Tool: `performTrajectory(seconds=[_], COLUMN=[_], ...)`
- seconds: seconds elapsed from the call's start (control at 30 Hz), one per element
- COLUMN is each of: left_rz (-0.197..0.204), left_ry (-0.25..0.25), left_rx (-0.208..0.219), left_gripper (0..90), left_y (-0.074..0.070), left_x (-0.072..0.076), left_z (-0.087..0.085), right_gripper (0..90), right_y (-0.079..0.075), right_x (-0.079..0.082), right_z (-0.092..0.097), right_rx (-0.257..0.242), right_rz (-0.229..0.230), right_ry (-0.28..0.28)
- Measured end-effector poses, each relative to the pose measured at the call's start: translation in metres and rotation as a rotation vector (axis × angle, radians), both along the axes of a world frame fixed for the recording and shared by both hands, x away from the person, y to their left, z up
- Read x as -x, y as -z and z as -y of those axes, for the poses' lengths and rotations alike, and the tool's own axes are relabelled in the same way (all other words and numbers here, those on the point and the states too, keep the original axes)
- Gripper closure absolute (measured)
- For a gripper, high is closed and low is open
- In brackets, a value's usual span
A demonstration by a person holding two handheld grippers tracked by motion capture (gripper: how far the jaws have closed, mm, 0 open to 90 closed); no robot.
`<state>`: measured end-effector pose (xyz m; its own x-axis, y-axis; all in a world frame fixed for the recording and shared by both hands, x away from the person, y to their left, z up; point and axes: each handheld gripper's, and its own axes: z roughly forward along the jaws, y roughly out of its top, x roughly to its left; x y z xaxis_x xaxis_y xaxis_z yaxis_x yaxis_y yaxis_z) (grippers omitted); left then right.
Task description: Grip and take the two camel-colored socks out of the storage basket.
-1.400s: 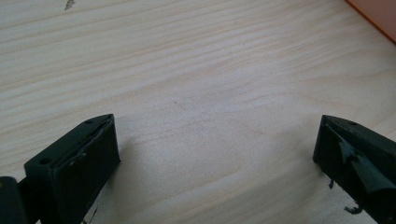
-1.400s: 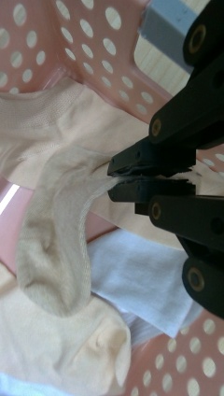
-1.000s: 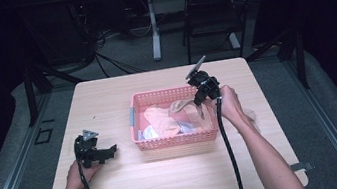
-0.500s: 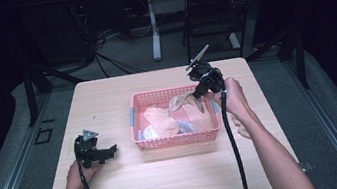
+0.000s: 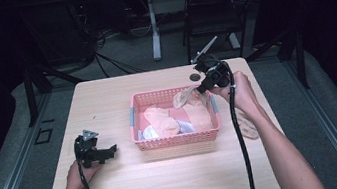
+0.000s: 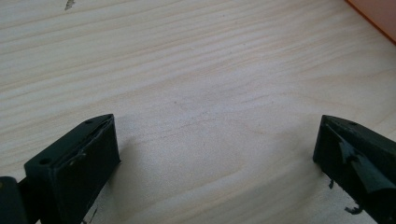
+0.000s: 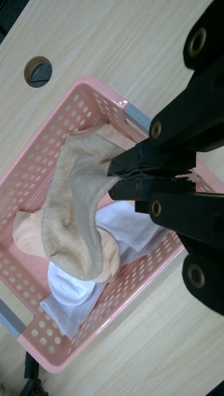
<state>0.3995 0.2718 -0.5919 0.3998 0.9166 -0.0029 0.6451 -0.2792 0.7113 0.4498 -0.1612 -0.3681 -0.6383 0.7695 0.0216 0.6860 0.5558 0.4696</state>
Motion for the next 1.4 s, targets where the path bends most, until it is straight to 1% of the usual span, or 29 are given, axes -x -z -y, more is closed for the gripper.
performTrajectory(seconds=[0.2, 0.23, 0.37, 0.4, 0.43, 0.53, 0.57, 0.63, 0.7, 0.73, 0.8, 0.9, 1.03, 1.07, 1.1, 1.17, 1.2, 1.23, 1.3, 1.4], left_rz=[0.000, 0.000, 0.000, 0.000, 0.000, 0.000, 0.000, 0.000, 0.000, 0.000, 0.000, 0.000, 0.000, 0.000, 0.000, 0.000, 0.000, 0.000, -0.001, -0.001], left_ry=[0.000, 0.000, 0.000, 0.000, 0.000, 0.000, 0.000, 0.000, 0.000, 0.000, 0.000, 0.000, 0.000, 0.000, 0.000, 0.000, 0.000, 0.000, 0.000, -0.001], left_rx=[0.000, 0.000, 0.000, 0.000, 0.000, 0.000, 0.000, 0.000, 0.000, 0.000, 0.000, 0.000, 0.000, 0.000, 0.000, 0.000, 0.000, 0.000, 0.002, 0.003], left_gripper=[0.0, 0.0, 0.0, 0.0, 0.0, 0.0, 0.0, 0.0, 0.0, 0.0, 0.0, 0.0, 0.0, 0.0, 0.0, 0.0, 0.0, 0.0, 0.0, 0.0], left_y=[0.000, 0.000, 0.000, 0.000, 0.000, 0.000, 0.000, 0.000, 0.000, 0.000, 0.000, 0.000, 0.000, 0.000, 0.000, 0.000, 0.000, 0.000, 0.000, 0.000], left_x=[0.000, 0.000, 0.000, 0.000, 0.000, 0.000, 0.000, 0.000, 0.000, 0.000, 0.000, 0.000, 0.000, 0.000, 0.000, 0.000, 0.000, 0.000, 0.000, 0.000], left_z=[0.000, 0.000, 0.000, 0.000, 0.000, 0.000, 0.000, 0.000, 0.000, 0.000, 0.000, 0.000, 0.000, 0.000, 0.000, 0.000, 0.000, 0.000, 0.000, 0.000], right_gripper=[87.4, 87.4, 87.4, 87.4, 87.4, 87.5, 87.5, 87.4, 87.4, 87.4, 87.4, 87.4, 87.3, 87.3, 87.3, 87.3, 87.3, 87.3, 87.3, 87.3], right_y=[-0.007, -0.010, -0.016, -0.016, -0.017, -0.020, -0.022, -0.023, -0.026, -0.026, -0.027, -0.029, -0.028, -0.028, -0.027, -0.027, -0.026, -0.026, -0.025, -0.022], right_x=[0.005, 0.006, 0.008, 0.008, 0.009, 0.011, 0.012, 0.012, 0.014, 0.014, 0.016, 0.017, 0.020, 0.020, 0.021, 0.021, 0.022, 0.022, 0.023, 0.024], right_z=[0.009, 0.014, 0.028, 0.028, 0.031, 0.043, 0.050, 0.053, 0.064, 0.064, 0.074, 0.083, 0.095, 0.095, 0.100, 0.103, 0.109, 0.109, 0.116, 0.120], right_rx=[-0.005, -0.003, 0.001, 0.001, 0.003, 0.003, 0.010, 0.016, 0.016, 0.016, 0.008, 0.008, -0.005, -0.005, 0.003, 0.002, -0.002, -0.002, -0.020, -0.014], right_rz=[0.004, 0.010, 0.006, 0.006, 0.010, 0.002, -0.008, -0.010, -0.016, -0.016, -0.020, -0.032, -0.039, -0.039, -0.052, -0.050, -0.053, -0.053, -0.049, -0.053], right_ry=[0.007, 0.012, 0.029, 0.029, 0.034, 0.051, 0.058, 0.061, 0.070, 0.070, 0.086, 0.089, 0.109, 0.109, 0.116, 0.120, 0.131, 0.131, 0.135, 0.138])
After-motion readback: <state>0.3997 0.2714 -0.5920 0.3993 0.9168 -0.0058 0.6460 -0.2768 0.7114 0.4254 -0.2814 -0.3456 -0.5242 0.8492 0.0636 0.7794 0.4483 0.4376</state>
